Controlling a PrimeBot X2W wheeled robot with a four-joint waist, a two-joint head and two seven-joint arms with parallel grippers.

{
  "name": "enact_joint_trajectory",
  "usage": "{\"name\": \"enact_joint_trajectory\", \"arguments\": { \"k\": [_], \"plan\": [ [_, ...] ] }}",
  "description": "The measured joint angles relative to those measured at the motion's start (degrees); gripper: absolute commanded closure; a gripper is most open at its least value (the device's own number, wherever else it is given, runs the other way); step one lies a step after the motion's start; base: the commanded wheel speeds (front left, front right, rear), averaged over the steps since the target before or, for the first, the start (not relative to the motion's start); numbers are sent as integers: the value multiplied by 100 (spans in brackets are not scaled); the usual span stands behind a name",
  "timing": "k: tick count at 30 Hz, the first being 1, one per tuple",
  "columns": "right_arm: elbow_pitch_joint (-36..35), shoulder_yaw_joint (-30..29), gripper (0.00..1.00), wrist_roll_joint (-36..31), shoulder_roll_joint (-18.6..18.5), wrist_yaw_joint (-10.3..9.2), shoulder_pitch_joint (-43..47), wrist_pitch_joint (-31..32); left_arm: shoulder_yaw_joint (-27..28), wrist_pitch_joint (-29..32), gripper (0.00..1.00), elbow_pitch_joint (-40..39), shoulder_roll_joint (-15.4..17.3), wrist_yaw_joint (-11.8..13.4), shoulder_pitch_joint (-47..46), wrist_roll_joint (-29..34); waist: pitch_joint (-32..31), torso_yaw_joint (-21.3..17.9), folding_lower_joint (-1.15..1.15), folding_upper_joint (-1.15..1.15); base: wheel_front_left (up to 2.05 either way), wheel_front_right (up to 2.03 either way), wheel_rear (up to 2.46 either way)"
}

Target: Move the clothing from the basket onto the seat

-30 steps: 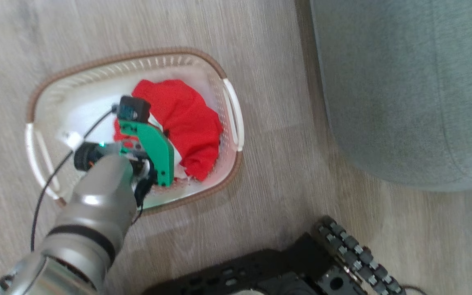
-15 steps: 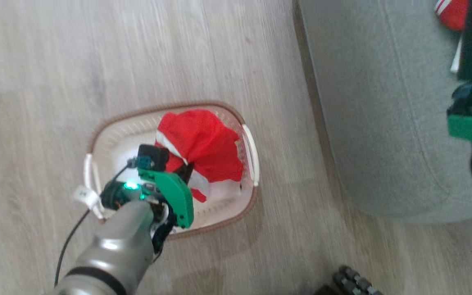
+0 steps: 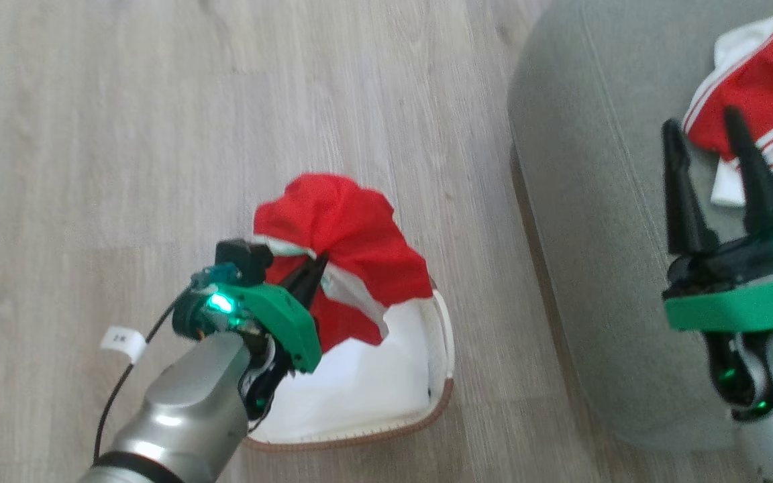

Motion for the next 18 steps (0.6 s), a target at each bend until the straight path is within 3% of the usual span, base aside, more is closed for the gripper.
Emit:
{"name": "enact_joint_trajectory", "arguments": {
  "k": [7,18],
  "plan": [
    [113,292,0,-46,168,0,368,0,322,0,100,-1227,324,248,2,490,-600,212,0,0,0,0,0],
    [298,983,0,-44,207,0,767,1,326,281,100,-3025,704,757,-67,771,-1025,382,0,0,0,0,0]
  ]
}}
